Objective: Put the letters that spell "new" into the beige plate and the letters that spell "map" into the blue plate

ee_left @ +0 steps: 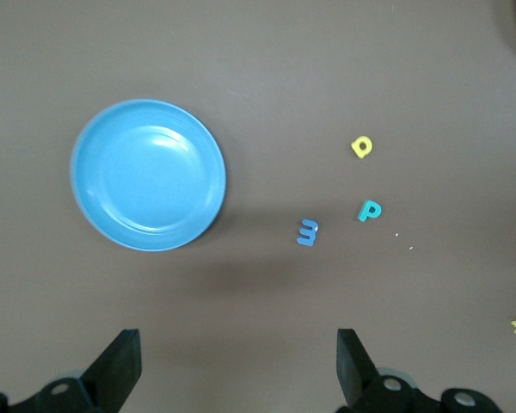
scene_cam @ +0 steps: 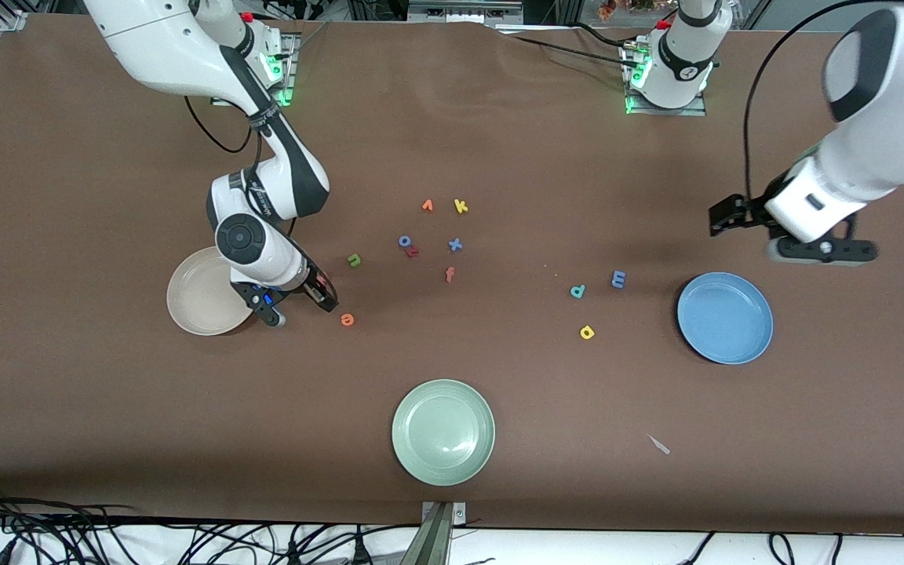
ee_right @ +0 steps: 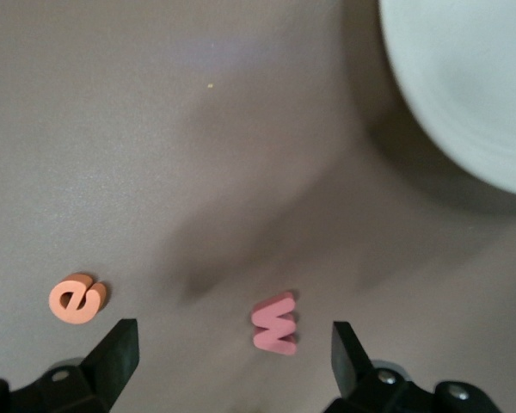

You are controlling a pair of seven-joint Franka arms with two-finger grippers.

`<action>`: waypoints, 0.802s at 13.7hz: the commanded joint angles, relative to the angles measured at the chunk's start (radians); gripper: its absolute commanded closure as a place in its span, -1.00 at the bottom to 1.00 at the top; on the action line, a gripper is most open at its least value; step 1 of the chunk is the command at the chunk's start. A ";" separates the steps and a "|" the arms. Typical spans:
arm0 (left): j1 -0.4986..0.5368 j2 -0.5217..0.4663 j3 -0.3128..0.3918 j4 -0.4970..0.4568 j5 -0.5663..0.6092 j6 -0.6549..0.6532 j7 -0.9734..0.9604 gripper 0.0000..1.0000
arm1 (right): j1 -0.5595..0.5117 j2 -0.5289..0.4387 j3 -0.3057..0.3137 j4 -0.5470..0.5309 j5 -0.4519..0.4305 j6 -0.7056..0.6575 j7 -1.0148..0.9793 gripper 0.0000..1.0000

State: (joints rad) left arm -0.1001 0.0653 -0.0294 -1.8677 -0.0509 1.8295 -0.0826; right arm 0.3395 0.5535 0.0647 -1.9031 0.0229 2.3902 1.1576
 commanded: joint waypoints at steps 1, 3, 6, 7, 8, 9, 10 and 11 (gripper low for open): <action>-0.007 0.068 0.006 -0.051 -0.020 0.066 0.010 -1.00 | 0.010 -0.009 -0.003 -0.057 0.009 0.075 0.017 -0.99; -0.007 0.070 0.008 -0.051 -0.007 0.059 0.007 -1.00 | 0.010 -0.009 -0.003 -0.079 0.009 0.104 0.016 -0.90; -0.026 0.108 0.008 -0.050 -0.007 0.051 0.006 -1.00 | 0.010 -0.009 -0.003 -0.119 0.009 0.168 0.016 -0.73; -0.030 0.141 0.009 -0.050 -0.006 0.051 0.006 -1.00 | 0.010 -0.009 -0.003 -0.125 0.009 0.178 0.016 -0.62; -0.030 0.151 0.009 -0.053 -0.006 0.063 0.007 -1.00 | 0.010 -0.009 -0.003 -0.125 0.009 0.178 0.016 -0.49; -0.038 0.181 0.009 -0.051 -0.007 0.091 0.007 -1.00 | 0.010 -0.009 -0.003 -0.125 0.009 0.178 0.016 -0.33; -0.050 0.192 0.009 -0.063 -0.006 0.140 0.006 -1.00 | 0.010 -0.009 -0.003 -0.125 0.009 0.178 0.014 -0.17; -0.052 0.211 0.009 -0.082 -0.007 0.198 0.006 -1.00 | 0.010 -0.009 -0.003 -0.125 0.009 0.176 0.016 -0.04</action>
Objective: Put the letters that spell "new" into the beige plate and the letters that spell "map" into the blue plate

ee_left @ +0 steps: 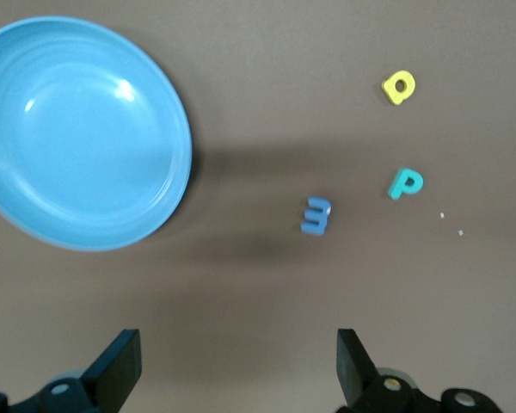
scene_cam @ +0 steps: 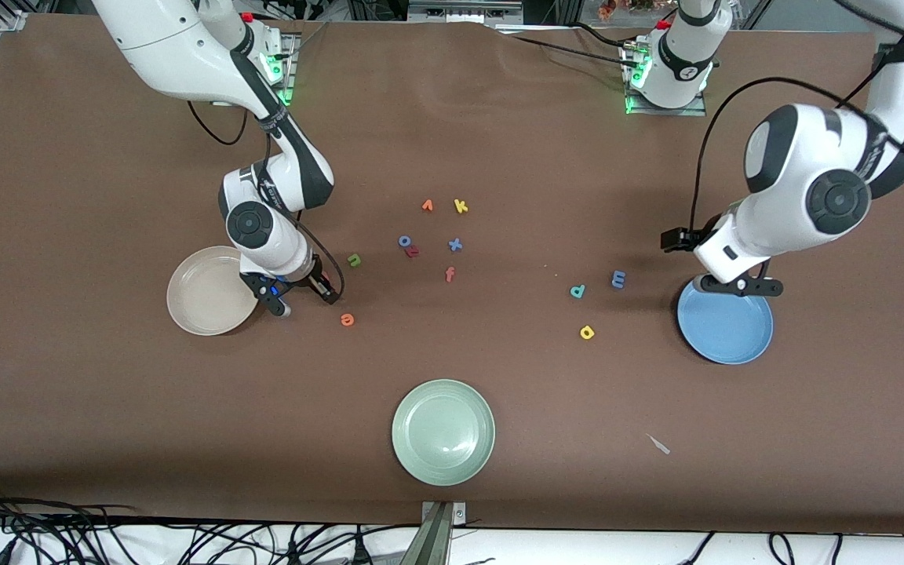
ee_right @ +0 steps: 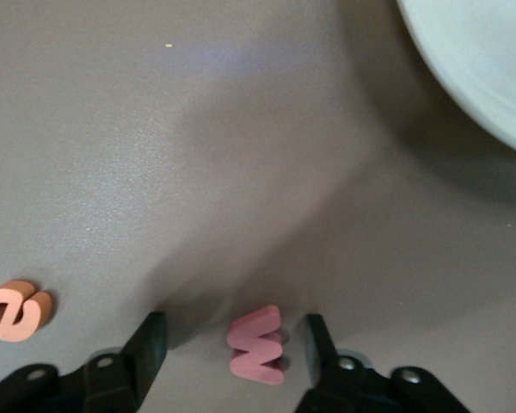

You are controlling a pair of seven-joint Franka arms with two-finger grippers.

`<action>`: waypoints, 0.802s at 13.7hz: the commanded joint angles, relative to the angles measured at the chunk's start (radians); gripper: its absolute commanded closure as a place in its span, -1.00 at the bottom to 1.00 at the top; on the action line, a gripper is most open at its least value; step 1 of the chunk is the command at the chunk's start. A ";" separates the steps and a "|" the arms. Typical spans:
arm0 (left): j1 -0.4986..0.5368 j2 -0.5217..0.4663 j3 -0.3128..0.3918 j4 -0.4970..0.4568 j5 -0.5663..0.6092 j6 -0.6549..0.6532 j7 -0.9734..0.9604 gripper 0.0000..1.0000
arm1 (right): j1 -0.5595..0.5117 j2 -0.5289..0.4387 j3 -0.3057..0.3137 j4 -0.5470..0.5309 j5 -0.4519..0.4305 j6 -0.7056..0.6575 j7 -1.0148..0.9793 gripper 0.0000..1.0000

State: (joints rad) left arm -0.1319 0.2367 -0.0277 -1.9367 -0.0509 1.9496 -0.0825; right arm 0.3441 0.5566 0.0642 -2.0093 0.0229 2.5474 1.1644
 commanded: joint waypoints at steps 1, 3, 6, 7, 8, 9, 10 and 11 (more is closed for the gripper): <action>-0.024 0.055 0.008 -0.040 -0.007 0.148 0.004 -1.00 | 0.006 -0.012 -0.003 -0.019 0.009 0.019 0.009 0.07; -0.047 0.079 0.008 -0.102 -0.007 0.277 -0.003 -1.00 | 0.006 -0.012 -0.003 -0.019 0.009 0.016 0.008 0.23; -0.081 0.150 0.008 -0.110 -0.007 0.377 -0.002 -1.00 | 0.006 -0.012 -0.003 -0.019 0.009 0.013 -0.003 0.49; -0.100 0.173 0.008 -0.110 -0.007 0.408 -0.002 -1.00 | 0.007 -0.012 -0.003 -0.019 0.008 0.013 -0.006 0.59; -0.115 0.196 0.008 -0.110 -0.007 0.434 -0.002 -1.00 | 0.006 -0.012 -0.003 -0.017 0.008 0.013 -0.009 0.70; -0.124 0.213 0.008 -0.113 -0.007 0.454 -0.002 -1.00 | 0.007 -0.012 -0.003 -0.011 0.006 0.013 -0.012 0.82; -0.139 0.222 0.008 -0.126 -0.007 0.471 -0.002 -1.00 | 0.006 -0.015 -0.003 -0.002 0.005 0.008 -0.014 0.89; -0.141 0.223 0.008 -0.143 -0.007 0.501 -0.002 -1.00 | 0.006 -0.018 -0.003 0.013 0.003 -0.024 -0.018 1.00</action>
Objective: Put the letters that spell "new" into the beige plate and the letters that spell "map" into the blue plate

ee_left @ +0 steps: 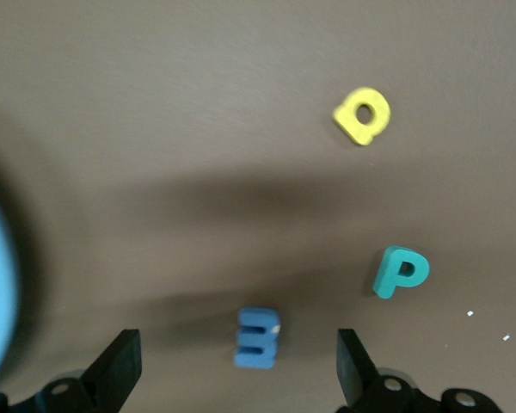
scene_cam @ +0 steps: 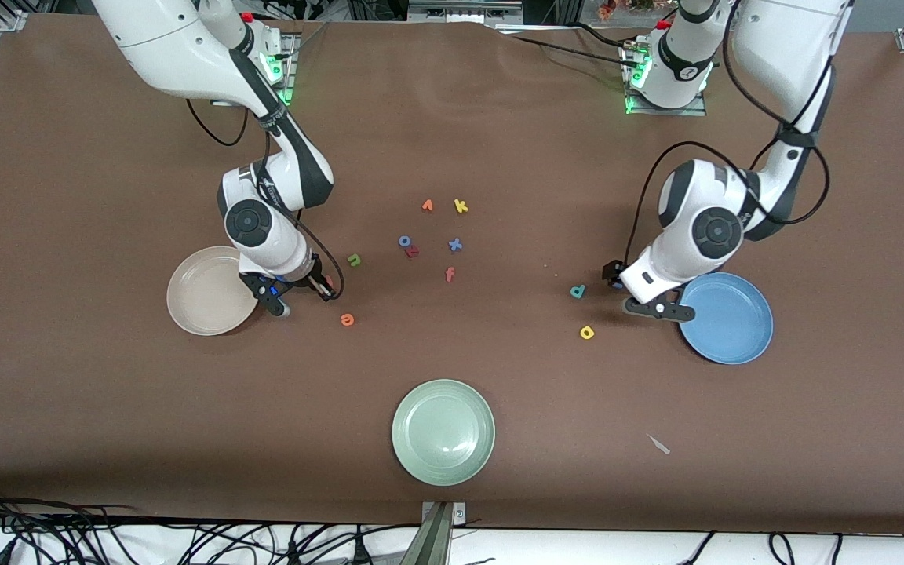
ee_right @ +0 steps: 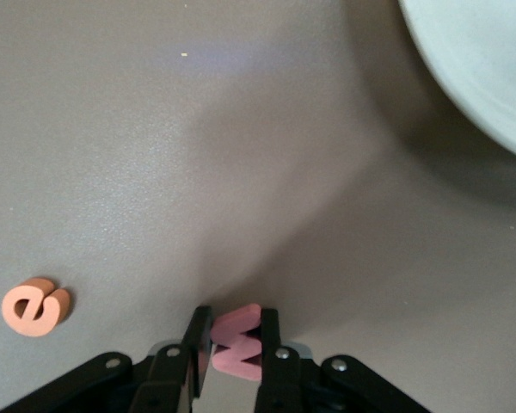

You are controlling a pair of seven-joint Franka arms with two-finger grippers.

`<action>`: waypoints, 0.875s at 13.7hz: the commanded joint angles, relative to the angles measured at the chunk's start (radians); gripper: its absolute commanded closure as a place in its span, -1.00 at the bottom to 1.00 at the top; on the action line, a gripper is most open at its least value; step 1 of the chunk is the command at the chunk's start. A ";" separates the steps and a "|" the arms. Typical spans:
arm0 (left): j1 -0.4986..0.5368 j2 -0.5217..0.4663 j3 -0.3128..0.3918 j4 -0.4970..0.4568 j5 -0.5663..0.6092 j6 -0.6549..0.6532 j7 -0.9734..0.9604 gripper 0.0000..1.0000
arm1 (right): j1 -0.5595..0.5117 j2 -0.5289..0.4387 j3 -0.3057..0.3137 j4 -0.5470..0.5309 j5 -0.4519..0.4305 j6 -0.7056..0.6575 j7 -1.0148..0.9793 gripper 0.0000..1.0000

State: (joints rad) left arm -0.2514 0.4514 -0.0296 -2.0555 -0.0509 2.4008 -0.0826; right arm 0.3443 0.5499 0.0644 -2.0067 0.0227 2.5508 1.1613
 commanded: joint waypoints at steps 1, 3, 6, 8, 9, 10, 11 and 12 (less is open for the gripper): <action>-0.022 0.010 0.010 -0.044 -0.006 0.075 -0.002 -1.00 | 0.005 -0.011 -0.003 0.041 0.002 -0.084 -0.032 1.00; -0.022 0.021 0.010 -0.067 -0.006 0.107 0.004 -1.00 | -0.002 -0.011 -0.005 0.124 0.006 -0.243 -0.109 1.00; -0.017 0.015 0.010 -0.098 -0.006 0.112 0.011 -1.00 | -0.024 -0.018 -0.015 0.178 0.002 -0.374 -0.280 1.00; -0.016 0.013 0.010 -0.109 -0.006 0.112 0.011 -0.99 | -0.031 -0.028 -0.053 0.183 -0.009 -0.447 -0.423 1.00; -0.016 0.013 0.010 -0.110 -0.006 0.112 0.011 -0.83 | -0.033 -0.042 -0.073 0.183 -0.012 -0.483 -0.499 1.00; -0.014 0.013 0.010 -0.114 -0.006 0.112 0.011 -0.58 | -0.033 -0.048 -0.102 0.183 -0.009 -0.518 -0.605 1.00; -0.014 0.013 0.010 -0.114 -0.006 0.112 0.011 -0.31 | -0.033 -0.057 -0.141 0.183 -0.009 -0.535 -0.688 1.00; -0.014 0.013 0.010 -0.114 -0.006 0.112 0.011 -0.07 | -0.033 -0.059 -0.171 0.181 -0.009 -0.538 -0.763 1.00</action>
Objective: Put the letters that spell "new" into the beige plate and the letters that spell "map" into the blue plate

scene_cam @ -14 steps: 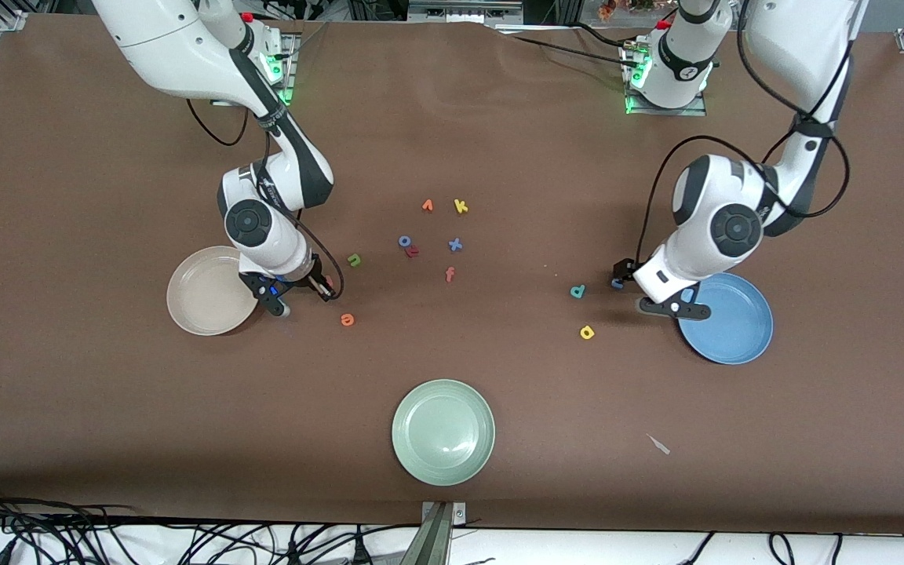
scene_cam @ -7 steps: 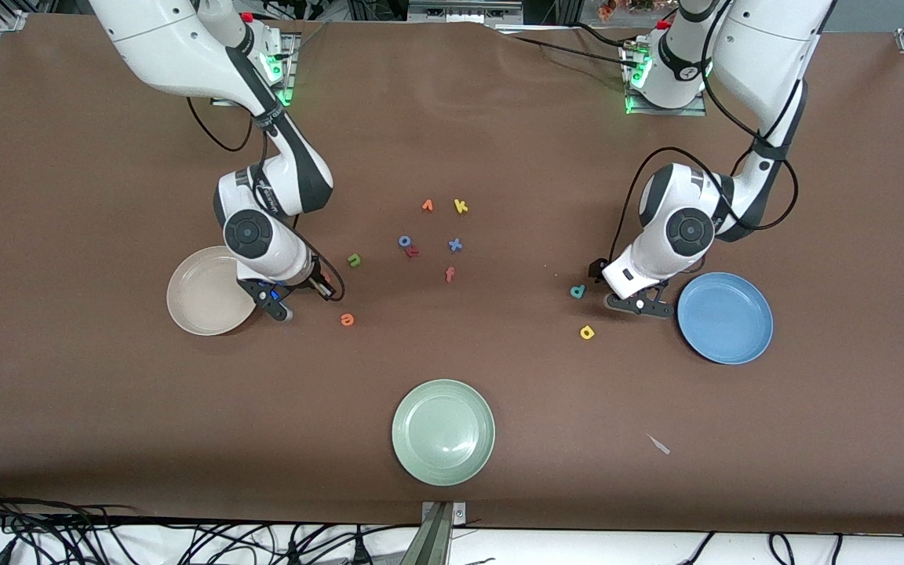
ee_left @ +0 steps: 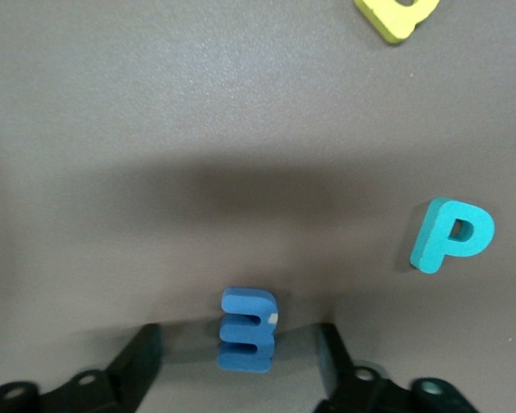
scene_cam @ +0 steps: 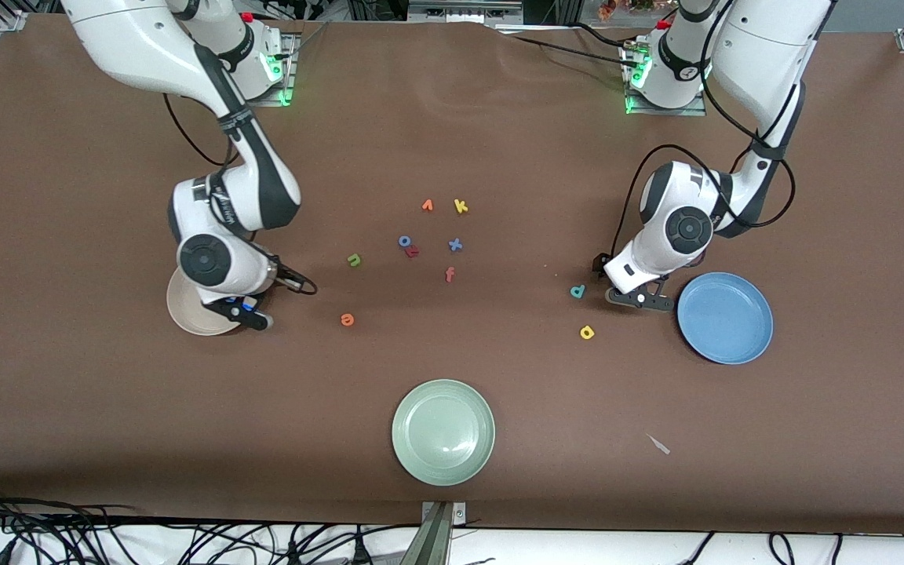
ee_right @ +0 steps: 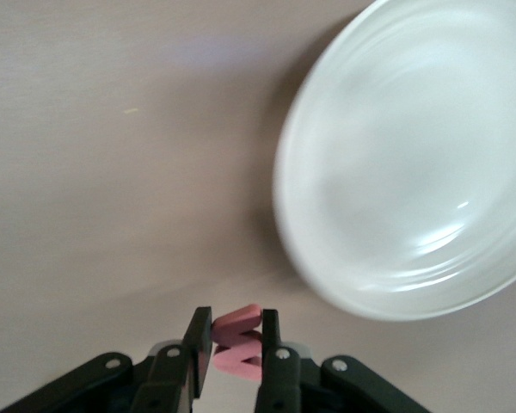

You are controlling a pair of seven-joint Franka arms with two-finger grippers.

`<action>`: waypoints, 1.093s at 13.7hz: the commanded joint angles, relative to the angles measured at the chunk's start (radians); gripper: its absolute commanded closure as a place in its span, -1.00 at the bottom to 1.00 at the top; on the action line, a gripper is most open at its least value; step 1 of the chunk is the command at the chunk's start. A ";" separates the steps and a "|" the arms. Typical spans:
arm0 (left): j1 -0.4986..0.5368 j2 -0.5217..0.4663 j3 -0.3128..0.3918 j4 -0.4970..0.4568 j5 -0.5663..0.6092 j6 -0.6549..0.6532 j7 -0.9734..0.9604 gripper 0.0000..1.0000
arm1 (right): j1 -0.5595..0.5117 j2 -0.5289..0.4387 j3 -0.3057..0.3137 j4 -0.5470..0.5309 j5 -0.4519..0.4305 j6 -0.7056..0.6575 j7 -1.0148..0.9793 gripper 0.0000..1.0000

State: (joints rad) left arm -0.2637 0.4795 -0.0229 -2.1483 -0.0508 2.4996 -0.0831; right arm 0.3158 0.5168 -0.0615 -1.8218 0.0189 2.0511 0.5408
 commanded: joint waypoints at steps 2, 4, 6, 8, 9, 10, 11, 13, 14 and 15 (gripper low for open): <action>-0.002 -0.015 0.003 -0.021 -0.006 0.013 0.009 0.30 | -0.007 -0.017 -0.089 -0.004 -0.005 -0.046 -0.240 1.00; 0.001 -0.018 0.003 -0.019 -0.006 0.013 0.009 0.57 | -0.018 -0.001 -0.107 -0.004 -0.007 -0.039 -0.275 1.00; 0.014 -0.033 0.003 -0.019 -0.006 0.009 0.009 0.71 | -0.037 0.014 -0.106 -0.004 -0.007 -0.023 -0.314 1.00; 0.035 -0.074 0.003 -0.021 -0.006 -0.004 0.009 0.74 | -0.047 0.017 -0.106 -0.004 -0.004 -0.017 -0.348 0.65; 0.058 -0.102 0.003 -0.021 -0.004 -0.028 0.011 0.74 | -0.046 0.017 -0.106 -0.001 0.009 -0.016 -0.338 -0.23; 0.084 -0.131 0.003 -0.021 -0.004 -0.054 0.017 0.74 | -0.044 0.015 -0.106 0.013 0.013 -0.020 -0.329 -0.99; 0.119 -0.160 0.001 -0.022 -0.004 -0.074 0.049 0.74 | -0.034 0.015 -0.103 0.036 0.015 -0.032 -0.306 -1.00; 0.200 -0.202 0.000 -0.022 -0.004 -0.100 0.179 0.74 | -0.020 0.012 -0.081 0.055 0.013 -0.051 -0.219 -1.00; 0.245 -0.203 0.000 -0.022 -0.004 -0.100 0.254 0.72 | -0.012 0.009 -0.071 0.056 0.015 -0.052 -0.166 -1.00; 0.271 -0.203 0.000 -0.022 -0.006 -0.100 0.317 0.68 | -0.009 0.008 -0.052 0.056 0.015 -0.051 -0.103 -1.00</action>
State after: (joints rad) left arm -0.0563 0.3051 -0.0136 -2.1471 -0.0507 2.4098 0.1068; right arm 0.2929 0.5313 -0.1399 -1.7787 0.0249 2.0217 0.3382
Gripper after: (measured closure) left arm 0.727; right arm 0.194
